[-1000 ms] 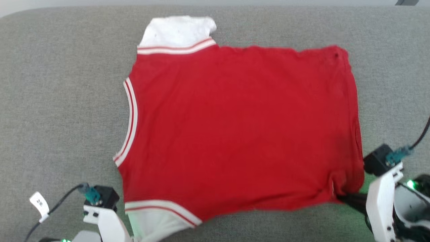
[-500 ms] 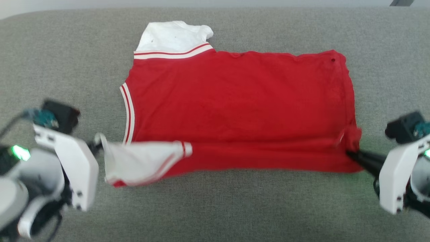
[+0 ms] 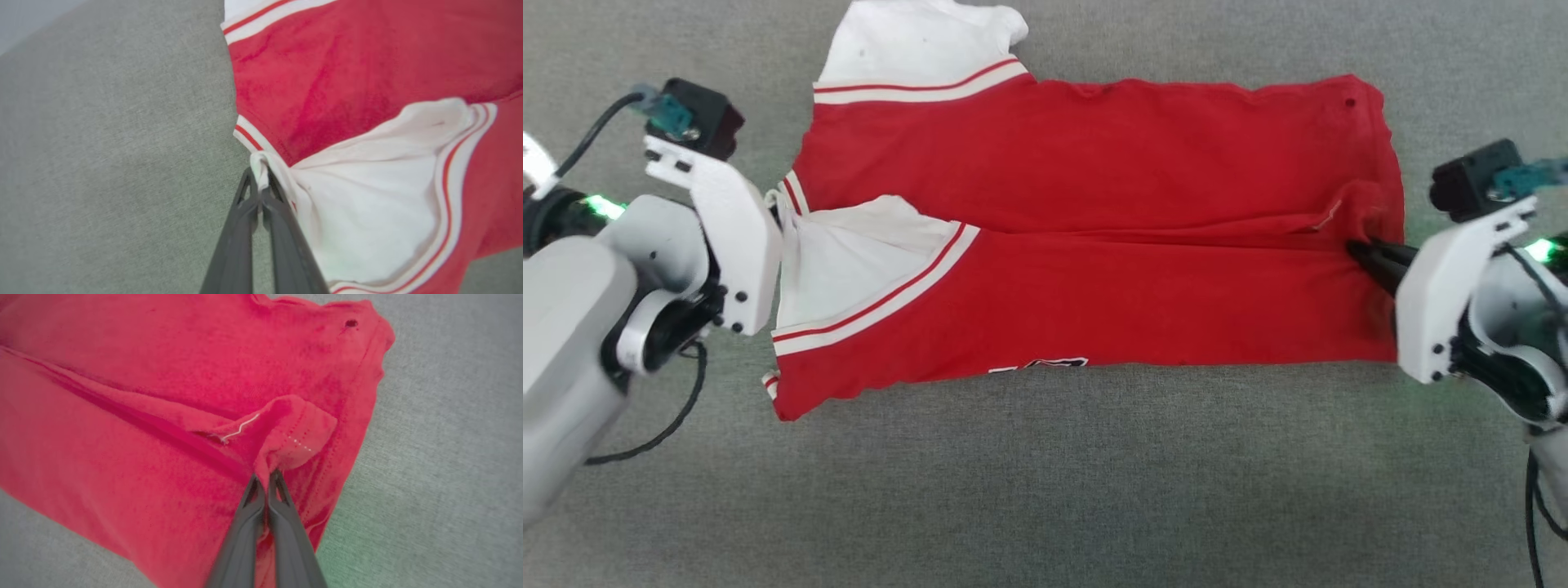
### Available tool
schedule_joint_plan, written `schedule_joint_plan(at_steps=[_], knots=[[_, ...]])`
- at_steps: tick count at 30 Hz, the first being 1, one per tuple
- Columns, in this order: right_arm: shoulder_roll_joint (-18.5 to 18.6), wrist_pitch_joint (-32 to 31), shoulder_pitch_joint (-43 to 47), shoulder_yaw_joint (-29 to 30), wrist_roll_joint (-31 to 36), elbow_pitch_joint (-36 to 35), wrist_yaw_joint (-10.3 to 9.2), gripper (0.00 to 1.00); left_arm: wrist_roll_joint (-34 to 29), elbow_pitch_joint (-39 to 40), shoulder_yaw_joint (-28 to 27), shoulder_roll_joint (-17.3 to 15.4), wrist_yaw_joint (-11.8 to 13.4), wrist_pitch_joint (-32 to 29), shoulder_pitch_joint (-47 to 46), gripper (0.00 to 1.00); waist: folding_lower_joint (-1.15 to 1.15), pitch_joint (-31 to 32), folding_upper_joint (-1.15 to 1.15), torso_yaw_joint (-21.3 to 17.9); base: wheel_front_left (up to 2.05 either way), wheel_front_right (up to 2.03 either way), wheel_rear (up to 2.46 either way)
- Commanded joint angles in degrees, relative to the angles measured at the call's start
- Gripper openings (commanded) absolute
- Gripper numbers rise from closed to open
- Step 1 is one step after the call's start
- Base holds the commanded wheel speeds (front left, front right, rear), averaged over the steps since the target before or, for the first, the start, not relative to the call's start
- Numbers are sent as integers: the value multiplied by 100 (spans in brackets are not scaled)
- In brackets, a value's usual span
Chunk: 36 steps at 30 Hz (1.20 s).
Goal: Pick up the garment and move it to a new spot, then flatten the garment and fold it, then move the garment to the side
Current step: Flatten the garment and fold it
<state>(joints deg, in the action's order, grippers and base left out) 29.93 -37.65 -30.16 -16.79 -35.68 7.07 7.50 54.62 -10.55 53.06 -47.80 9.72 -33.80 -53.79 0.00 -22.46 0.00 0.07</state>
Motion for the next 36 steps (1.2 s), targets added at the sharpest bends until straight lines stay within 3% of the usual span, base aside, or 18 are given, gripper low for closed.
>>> schedule_joint_plan(at_steps=[1, 6, 7, 8, 10, 11, 12, 16, 20, 26, 32, 36], knots=[[-56, 52, -196, -154, 77, 292, -2, 0, 23, -460, 39, 215, -177, 29, -145, 0, 0, -88, 0, -30, 0, 0, 0], [-201, 134, -521, -491, 60, 820, -2, 0, 150, -1467, 118, 695, -504, -32, -296, 0, 0, -171, 0, -66, 0, 0, 0], [-239, 147, -565, -571, 37, 919, -2, 0, 230, -1708, 128, 792, -565, -92, -313, 5, 0, -177, 0, -75, 0, 0, 0], [-260, 178, -617, -640, 6, 1006, -2, 17, 274, -1909, 142, 878, -630, -142, -330, 17, 0, -180, 0, -85, 0, 0, 0], [-264, 282, -734, -750, 0, 1075, -2, 56, 412, -2251, 127, 1012, -702, -248, -351, 50, 0, -179, 0, -100, 0, 0, 0], [-257, 340, -775, -795, -12, 1079, -2, 100, 397, -2347, 161, 1025, -766, -299, -388, 84, 0, -171, 0, -110, 0, 0, 0], [-234, 399, -804, -836, -26, 1067, -2, 100, 441, -2420, 133, 1052, -794, -304, -425, 100, 0, -162, 0, -117, 0, 0, 0], [-113, 746, -829, -748, -24, 897, -2, 100, 514, -2444, 30, 1000, -767, -373, -539, 100, 0, -104, 0, -116, 0, 0, 0], [-116, 1140, -623, -428, 90, 662, -2, 100, 605, -2081, -86, 750, -508, -481, -456, 100, 0, -28, 0, -124, 0, 0, 0], [-404, 1678, 4, 620, 530, 19, -2, 100, 751, -544, -185, -24, 319, -825, 81, 100, 0, 77, 0, -134, 0, 0, 0], [-1020, 2168, 686, 1574, 1217, -706, -2, 100, 982, 1024, -234, -666, 1218, -1043, 842, 100, 0, 67, 0, -231, 0, 0, 0], [-1470, 2517, 1047, 2004, 1666, -1180, -1, 100, 1125, 1621, -262, -924, 1600, -990, 1250, 100, 0, 6, 0, -341, 0, 0, 0]])
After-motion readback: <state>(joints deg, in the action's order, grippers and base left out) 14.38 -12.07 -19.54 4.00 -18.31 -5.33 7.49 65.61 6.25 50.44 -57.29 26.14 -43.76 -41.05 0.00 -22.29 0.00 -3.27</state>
